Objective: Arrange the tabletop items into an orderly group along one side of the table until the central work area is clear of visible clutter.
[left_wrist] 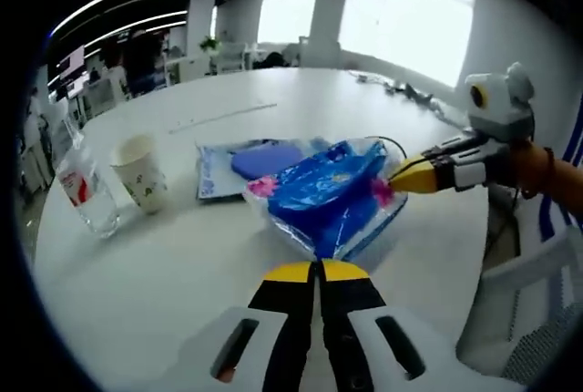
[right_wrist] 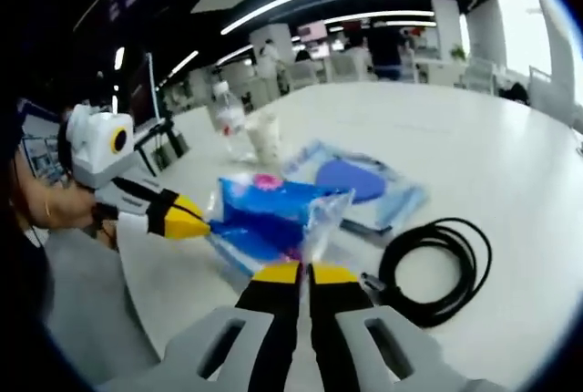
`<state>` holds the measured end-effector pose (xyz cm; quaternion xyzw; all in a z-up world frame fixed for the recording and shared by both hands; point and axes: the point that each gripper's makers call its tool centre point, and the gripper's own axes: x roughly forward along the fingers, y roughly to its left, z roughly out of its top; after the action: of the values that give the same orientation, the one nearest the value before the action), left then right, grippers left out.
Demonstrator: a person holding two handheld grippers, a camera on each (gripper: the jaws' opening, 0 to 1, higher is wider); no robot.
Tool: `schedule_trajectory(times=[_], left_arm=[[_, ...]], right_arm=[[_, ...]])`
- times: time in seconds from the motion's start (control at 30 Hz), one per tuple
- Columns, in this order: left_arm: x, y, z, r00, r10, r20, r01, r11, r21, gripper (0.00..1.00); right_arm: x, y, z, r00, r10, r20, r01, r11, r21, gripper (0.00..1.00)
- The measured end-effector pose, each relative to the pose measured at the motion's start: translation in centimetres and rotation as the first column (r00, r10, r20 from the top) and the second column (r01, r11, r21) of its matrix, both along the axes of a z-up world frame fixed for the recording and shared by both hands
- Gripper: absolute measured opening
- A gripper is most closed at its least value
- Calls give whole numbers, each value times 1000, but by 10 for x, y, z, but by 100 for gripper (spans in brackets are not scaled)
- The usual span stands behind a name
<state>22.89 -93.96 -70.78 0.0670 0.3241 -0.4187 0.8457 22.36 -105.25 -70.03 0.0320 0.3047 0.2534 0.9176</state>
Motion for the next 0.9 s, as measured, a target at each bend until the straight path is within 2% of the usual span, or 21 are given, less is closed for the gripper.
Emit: schedule_trajectory(times=[0.1,0.17,0.23,0.33,0.63,0.9], left_arm=[[1,-3,7,1000,-6,14,6,1000,-9,0],[3,-5,10,998,-20,52,21,1000,-5,0],[3,-10,13,998,-28,55,28,1000,-6,0],[6,-15,18,998,-32,62,33,999,-11,0],[12,-35,29,997,-50,57,52,998,-27,1],[23,-52,41,995,-57,85,62,996,-57,0]], right_arm=[[2,-3,7,1000,0,10,0,1000,-3,0],[4,-6,12,1000,-13,11,13,1000,10,0],[6,-6,17,999,-45,5,44,998,45,0],[7,-10,23,998,-59,8,59,997,55,0],[15,-30,34,994,-101,27,100,994,52,0],[24,-48,42,991,-128,39,127,991,40,0]])
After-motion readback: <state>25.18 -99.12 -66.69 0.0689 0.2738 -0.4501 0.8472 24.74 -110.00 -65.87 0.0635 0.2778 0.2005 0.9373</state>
